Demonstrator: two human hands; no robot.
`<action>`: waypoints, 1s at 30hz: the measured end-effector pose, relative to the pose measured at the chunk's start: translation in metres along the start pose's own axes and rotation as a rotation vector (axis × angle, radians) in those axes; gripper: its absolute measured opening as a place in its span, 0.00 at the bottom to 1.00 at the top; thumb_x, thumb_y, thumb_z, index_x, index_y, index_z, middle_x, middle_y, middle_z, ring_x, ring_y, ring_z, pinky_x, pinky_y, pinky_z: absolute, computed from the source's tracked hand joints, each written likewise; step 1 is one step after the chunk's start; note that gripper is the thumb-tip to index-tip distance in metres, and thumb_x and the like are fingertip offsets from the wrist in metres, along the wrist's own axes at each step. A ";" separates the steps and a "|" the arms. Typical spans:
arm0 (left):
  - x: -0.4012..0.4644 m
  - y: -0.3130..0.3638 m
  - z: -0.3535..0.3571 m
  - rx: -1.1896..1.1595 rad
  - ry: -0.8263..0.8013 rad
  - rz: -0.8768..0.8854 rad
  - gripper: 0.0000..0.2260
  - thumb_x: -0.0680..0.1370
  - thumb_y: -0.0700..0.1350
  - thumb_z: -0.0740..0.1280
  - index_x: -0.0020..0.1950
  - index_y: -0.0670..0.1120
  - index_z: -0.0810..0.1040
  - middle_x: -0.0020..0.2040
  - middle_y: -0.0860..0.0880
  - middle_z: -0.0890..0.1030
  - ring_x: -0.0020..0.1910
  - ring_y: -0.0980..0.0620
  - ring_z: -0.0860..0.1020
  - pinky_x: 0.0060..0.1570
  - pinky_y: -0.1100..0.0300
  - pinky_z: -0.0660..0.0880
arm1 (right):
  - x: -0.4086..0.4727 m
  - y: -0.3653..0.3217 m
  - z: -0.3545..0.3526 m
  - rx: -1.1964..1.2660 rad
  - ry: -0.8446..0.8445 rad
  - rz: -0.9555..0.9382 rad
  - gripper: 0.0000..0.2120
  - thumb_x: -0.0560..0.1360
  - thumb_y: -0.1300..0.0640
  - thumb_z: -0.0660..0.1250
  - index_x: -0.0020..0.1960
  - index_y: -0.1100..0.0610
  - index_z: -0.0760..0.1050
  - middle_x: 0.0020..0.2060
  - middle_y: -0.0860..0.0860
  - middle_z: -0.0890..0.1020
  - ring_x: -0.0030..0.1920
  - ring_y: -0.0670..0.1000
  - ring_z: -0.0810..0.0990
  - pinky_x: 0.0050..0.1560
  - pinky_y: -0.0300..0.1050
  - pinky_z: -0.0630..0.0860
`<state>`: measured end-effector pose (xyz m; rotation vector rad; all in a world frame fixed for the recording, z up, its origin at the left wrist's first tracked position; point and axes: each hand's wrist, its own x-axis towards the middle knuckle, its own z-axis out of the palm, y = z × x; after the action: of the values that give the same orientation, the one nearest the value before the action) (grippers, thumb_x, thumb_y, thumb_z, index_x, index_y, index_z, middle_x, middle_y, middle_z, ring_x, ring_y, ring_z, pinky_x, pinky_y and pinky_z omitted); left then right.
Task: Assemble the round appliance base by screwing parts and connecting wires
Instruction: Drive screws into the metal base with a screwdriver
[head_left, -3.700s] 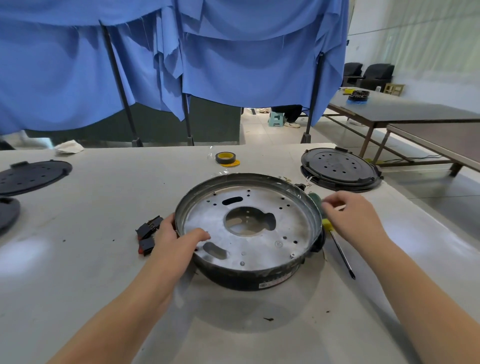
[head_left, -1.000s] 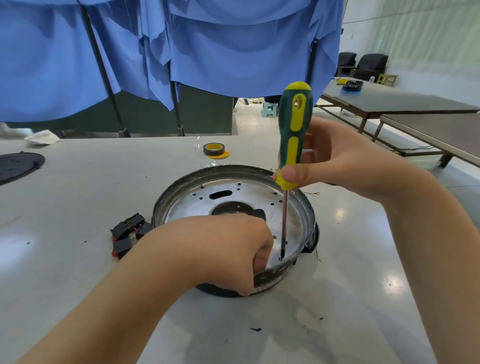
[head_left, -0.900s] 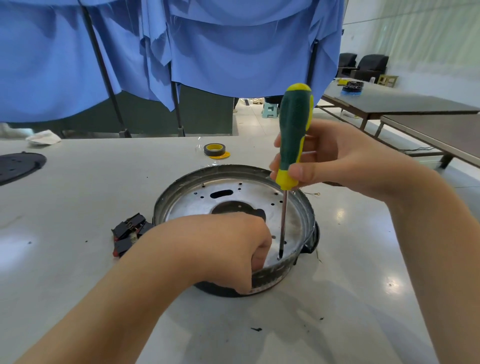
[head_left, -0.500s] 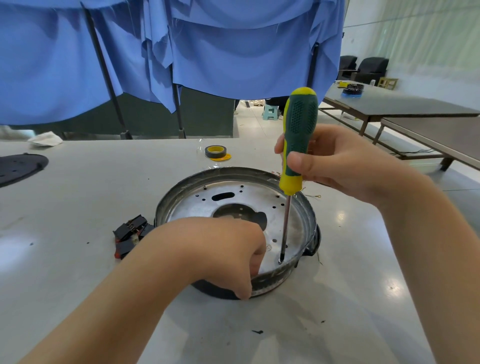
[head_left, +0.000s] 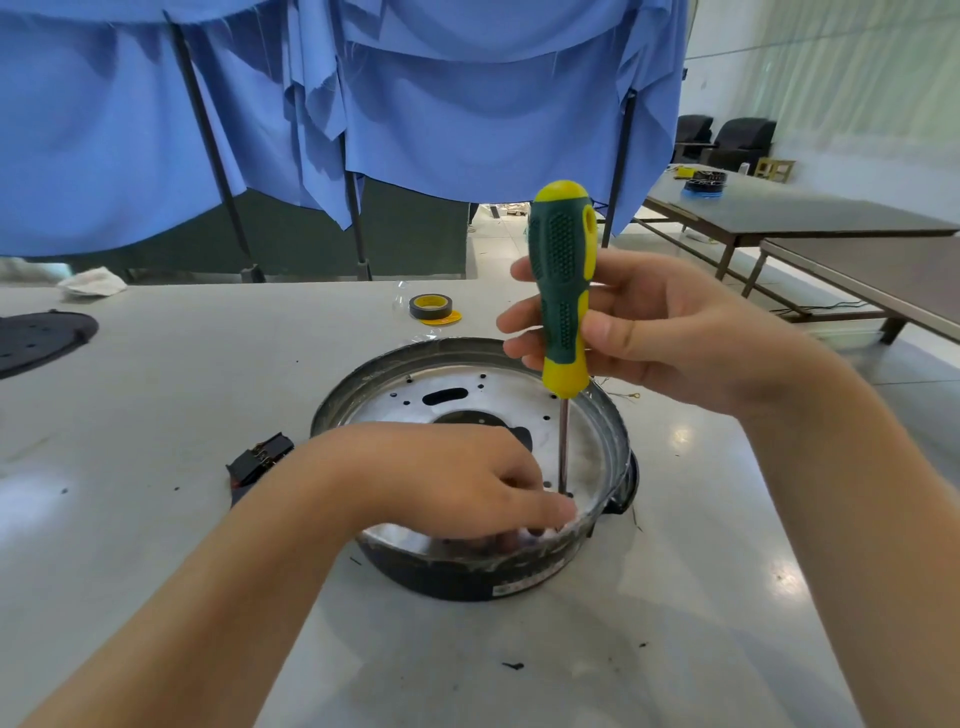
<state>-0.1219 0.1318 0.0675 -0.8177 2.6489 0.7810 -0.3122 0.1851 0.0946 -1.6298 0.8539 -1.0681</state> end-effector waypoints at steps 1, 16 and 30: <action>0.002 -0.001 0.000 -0.037 0.023 0.017 0.14 0.78 0.61 0.62 0.49 0.53 0.80 0.43 0.57 0.83 0.40 0.58 0.80 0.46 0.54 0.79 | -0.001 0.000 0.000 0.033 -0.026 -0.005 0.20 0.75 0.64 0.61 0.67 0.58 0.70 0.58 0.56 0.81 0.59 0.56 0.80 0.59 0.50 0.76; 0.015 -0.005 0.000 -0.579 0.331 0.387 0.05 0.74 0.37 0.73 0.46 0.46 0.84 0.42 0.50 0.86 0.44 0.53 0.85 0.47 0.67 0.78 | 0.002 -0.003 0.001 -0.136 0.234 -0.024 0.10 0.68 0.58 0.71 0.49 0.49 0.82 0.43 0.44 0.84 0.46 0.45 0.82 0.51 0.40 0.79; 0.019 -0.002 0.003 -0.589 0.409 0.338 0.06 0.72 0.43 0.76 0.46 0.45 0.83 0.41 0.49 0.86 0.41 0.55 0.83 0.43 0.67 0.78 | -0.002 -0.012 0.001 -0.233 0.257 -0.031 0.18 0.67 0.61 0.73 0.56 0.52 0.78 0.44 0.43 0.85 0.43 0.42 0.82 0.43 0.33 0.77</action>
<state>-0.1353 0.1240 0.0566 -0.7168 2.9938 1.6994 -0.3113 0.1911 0.1053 -1.7232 1.1613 -1.2558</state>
